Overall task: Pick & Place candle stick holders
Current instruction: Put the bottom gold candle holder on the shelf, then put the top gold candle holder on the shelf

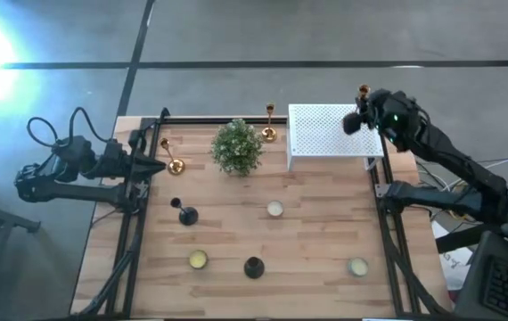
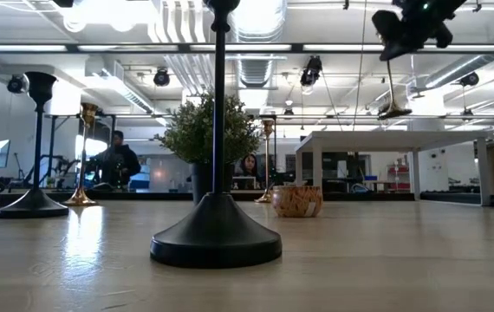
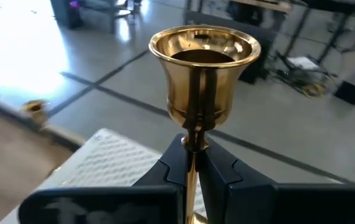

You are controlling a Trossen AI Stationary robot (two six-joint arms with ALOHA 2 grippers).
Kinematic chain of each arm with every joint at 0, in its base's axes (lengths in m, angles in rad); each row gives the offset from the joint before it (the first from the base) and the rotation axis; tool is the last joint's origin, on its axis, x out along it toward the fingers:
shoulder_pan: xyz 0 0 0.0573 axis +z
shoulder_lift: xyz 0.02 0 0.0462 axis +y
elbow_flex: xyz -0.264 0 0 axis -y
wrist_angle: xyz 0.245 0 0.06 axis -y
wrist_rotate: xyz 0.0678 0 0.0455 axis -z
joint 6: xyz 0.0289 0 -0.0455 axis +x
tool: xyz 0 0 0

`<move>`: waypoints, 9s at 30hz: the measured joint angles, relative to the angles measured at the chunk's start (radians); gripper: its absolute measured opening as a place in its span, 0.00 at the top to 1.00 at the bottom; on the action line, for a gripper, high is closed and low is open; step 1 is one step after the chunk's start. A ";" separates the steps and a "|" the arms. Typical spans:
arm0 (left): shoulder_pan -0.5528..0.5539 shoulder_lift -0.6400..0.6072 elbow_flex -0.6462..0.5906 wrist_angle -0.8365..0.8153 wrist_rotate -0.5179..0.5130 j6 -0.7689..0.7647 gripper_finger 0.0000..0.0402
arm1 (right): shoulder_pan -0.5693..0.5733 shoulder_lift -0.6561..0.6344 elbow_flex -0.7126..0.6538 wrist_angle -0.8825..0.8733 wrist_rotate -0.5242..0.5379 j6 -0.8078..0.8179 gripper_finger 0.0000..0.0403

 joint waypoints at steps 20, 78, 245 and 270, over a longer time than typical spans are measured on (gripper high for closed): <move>0.000 0.001 0.000 -0.005 0.000 0.000 0.91 | -0.277 0.219 -0.018 0.208 -0.078 0.104 0.97; 0.000 0.001 0.000 -0.006 0.000 0.000 0.91 | -0.145 0.258 -0.094 0.252 0.261 0.281 0.97; 0.000 0.000 0.000 -0.007 0.000 0.000 0.91 | 0.098 0.969 0.185 0.600 -0.413 -0.130 0.46; 0.000 0.000 0.000 -0.007 0.000 0.000 0.91 | 0.081 1.040 0.185 0.706 -0.482 -0.083 0.65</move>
